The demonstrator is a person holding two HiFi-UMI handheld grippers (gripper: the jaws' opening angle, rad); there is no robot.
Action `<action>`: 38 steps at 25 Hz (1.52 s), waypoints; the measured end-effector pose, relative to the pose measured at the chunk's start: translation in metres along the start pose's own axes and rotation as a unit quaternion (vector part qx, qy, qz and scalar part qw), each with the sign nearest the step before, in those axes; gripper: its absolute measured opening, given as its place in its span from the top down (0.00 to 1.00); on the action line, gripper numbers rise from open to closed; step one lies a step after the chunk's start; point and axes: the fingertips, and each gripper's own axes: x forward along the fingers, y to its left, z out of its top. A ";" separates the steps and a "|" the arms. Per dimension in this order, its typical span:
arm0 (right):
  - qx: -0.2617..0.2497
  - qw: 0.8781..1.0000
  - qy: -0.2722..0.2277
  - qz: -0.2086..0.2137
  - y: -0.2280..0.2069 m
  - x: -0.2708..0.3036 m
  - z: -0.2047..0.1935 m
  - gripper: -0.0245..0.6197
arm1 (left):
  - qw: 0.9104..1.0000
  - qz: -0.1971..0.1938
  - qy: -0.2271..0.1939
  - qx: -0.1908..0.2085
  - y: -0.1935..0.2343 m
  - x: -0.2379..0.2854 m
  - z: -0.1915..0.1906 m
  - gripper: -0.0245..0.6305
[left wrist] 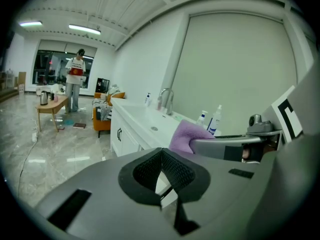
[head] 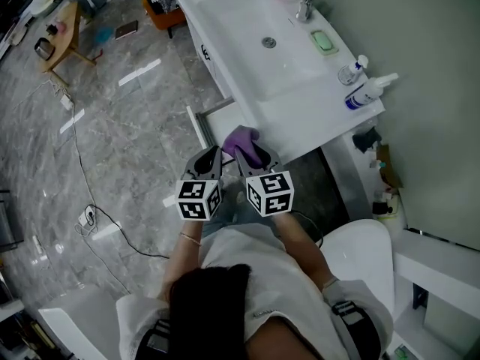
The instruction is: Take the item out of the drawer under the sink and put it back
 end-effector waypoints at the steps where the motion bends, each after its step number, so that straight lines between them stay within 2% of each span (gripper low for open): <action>1: 0.002 1.000 0.001 -0.008 -0.001 0.003 -0.002 0.76 | 1.000 0.000 0.000 0.000 0.004 0.002 0.000 0.96; 9: 0.019 0.998 0.025 -0.045 -0.008 0.043 -0.010 0.76 | 1.000 -0.015 0.013 -0.003 0.041 0.035 0.007 0.96; 19: 0.030 0.995 0.071 -0.066 -0.010 0.113 -0.028 0.76 | 0.998 -0.014 0.058 -0.031 0.091 0.070 -0.014 0.96; 28: 0.060 0.988 0.112 -0.093 -0.028 0.169 -0.061 0.76 | 0.994 -0.016 0.094 -0.058 0.122 0.116 -0.039 0.96; 33: 0.078 0.982 0.128 -0.111 -0.045 0.195 -0.084 0.76 | 0.992 0.009 0.111 -0.063 0.146 0.141 -0.060 0.96; 38: 0.087 0.978 0.140 -0.126 -0.063 0.218 -0.112 0.76 | 0.991 -0.003 0.118 -0.069 0.158 0.166 -0.076 0.96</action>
